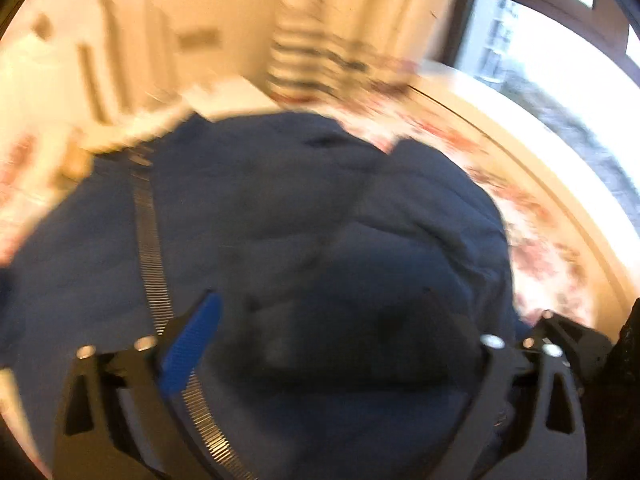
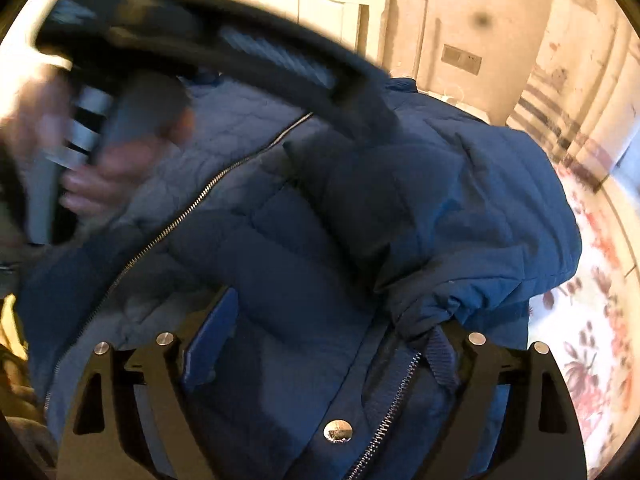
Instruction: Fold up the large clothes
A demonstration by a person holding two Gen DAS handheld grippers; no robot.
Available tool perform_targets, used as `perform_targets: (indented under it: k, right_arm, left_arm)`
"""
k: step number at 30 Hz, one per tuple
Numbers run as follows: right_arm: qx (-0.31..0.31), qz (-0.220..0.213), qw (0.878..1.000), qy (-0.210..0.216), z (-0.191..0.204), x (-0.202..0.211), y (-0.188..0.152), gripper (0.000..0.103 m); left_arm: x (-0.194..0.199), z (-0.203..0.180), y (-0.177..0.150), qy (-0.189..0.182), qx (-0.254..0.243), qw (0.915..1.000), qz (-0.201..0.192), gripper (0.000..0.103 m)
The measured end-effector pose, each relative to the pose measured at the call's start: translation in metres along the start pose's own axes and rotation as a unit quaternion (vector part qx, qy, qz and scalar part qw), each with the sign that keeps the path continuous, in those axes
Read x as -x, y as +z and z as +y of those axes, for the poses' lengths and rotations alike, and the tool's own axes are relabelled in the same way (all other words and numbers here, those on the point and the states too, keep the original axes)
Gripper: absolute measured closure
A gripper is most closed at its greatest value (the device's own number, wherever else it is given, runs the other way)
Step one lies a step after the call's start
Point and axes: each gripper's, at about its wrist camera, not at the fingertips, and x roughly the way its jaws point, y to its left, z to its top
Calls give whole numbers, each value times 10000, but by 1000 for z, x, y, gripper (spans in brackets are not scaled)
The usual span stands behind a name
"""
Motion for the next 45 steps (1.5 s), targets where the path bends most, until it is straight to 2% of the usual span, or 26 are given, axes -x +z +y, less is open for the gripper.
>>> perform_targets:
  k: [1, 2, 3, 6, 9, 11, 13, 15, 16, 17, 18, 19, 20, 21, 23, 25, 27, 28, 30, 33, 35, 37, 38, 39, 42, 45]
  right_arm:
    - [-68, -9, 10000, 19, -3, 0, 1, 20]
    - [-109, -20, 9999, -2, -5, 0, 2, 20]
    - [-137, -35, 9999, -36, -5, -2, 3, 20]
    - [-186, -110, 9997, -69, -7, -3, 8, 19]
    - [-398, -460, 9978, -251, -9, 7, 12, 17]
    - [-697, -638, 9952, -250, -19, 11, 13, 17]
    - [-988, -654, 9928, -170, -30, 9, 13, 17]
    - [-1190, -500, 9915, -152, -37, 1, 11, 17]
    - [-1238, -449, 9911, -170, -40, -2, 8, 17]
    - [-1289, -398, 9907, -169, -41, -4, 5, 17]
    - [-1316, -367, 9905, -141, -40, -7, 3, 17]
    - [-1323, -355, 9905, -127, -41, -8, 3, 17]
    - [-1327, -344, 9905, -107, -39, -9, 3, 17]
    - [-1332, -320, 9905, -69, -39, -11, 4, 17]
    - [-1333, -265, 9907, -60, -44, -16, 4, 17]
    - [-1300, -245, 9912, -73, -41, -16, 2, 17]
    - [-1274, -241, 9915, -86, -40, -15, 1, 17]
    - [-1275, -234, 9915, -87, -39, -15, 0, 17]
    - [-1280, -200, 9915, -99, -39, -16, 0, 16]
    - [-1249, -174, 9919, -155, -37, -18, 2, 16]
    - [-1229, -163, 9921, -184, -36, -19, 1, 16]
    - [-1230, -144, 9921, -201, -36, -19, 0, 16]
    - [-1230, -131, 9921, -210, -36, -20, 1, 16]
    - [-1226, -120, 9921, -219, -36, -20, 1, 16]
    - [-1224, -97, 9922, -229, -37, -21, 0, 16]
    - [-1233, -86, 9921, -224, -38, -21, 0, 16]
  left_arm:
    - [-16, 6, 2, -506, 155, 9983, 237, 35]
    - [-25, 11, 2, -778, 252, 9961, 338, 48]
    - [-29, 14, 4, -948, 227, 9946, 348, 67]
    - [-18, 12, 12, -953, -59, 9951, 247, 90]
    - [13, 10, 32, 37, -633, 9976, -267, 92]
    - [27, 20, 48, 752, -1003, 9906, -544, 92]
    - [37, 32, 56, 1646, -1580, 9700, -844, 86]
    - [32, 56, 55, 2806, -2171, 9280, -1138, 64]
    - [31, 67, 55, 3039, -2102, 9218, -1178, 57]
    - [31, 85, 53, 3115, -1836, 9252, -1154, 43]
    - [38, 109, 49, 2664, -1280, 9484, -1144, 32]
    - [46, 126, 46, 2041, -812, 9686, -1163, 25]
    - [57, 148, 38, 1041, -81, 9866, -1250, 15]
    - [66, 162, 28, 436, 477, 9879, -1408, 13]
    - [77, 166, 13, 237, 784, 9836, -1610, 12]
    - [84, 151, -2, 141, 690, 9829, -1702, 12]
    - [83, 122, -19, -284, 373, 9863, -1580, 12]
    - [78, 103, -21, -227, 99, 9884, -1496, 12]
    - [59, 62, -29, 323, -806, 9886, -1228, 11]
    - [21, 26, -43, 847, -1981, 9743, -655, 11]
    - [-2, 17, -48, 1175, -2430, 9620, -417, 11]
    - [-17, 25, -46, 1417, -2467, 9581, -328, 12]
    - [-19, 32, -41, 1271, -2297, 9643, -346, 25]
    - [-21, 40, -35, 1181, -2110, 9698, -325, 48]
    - [-22, 53, -28, 1049, -1954, 9746, -291, 79]
    - [-1, 50, -30, 1065, -1956, 9733, -550, 90]
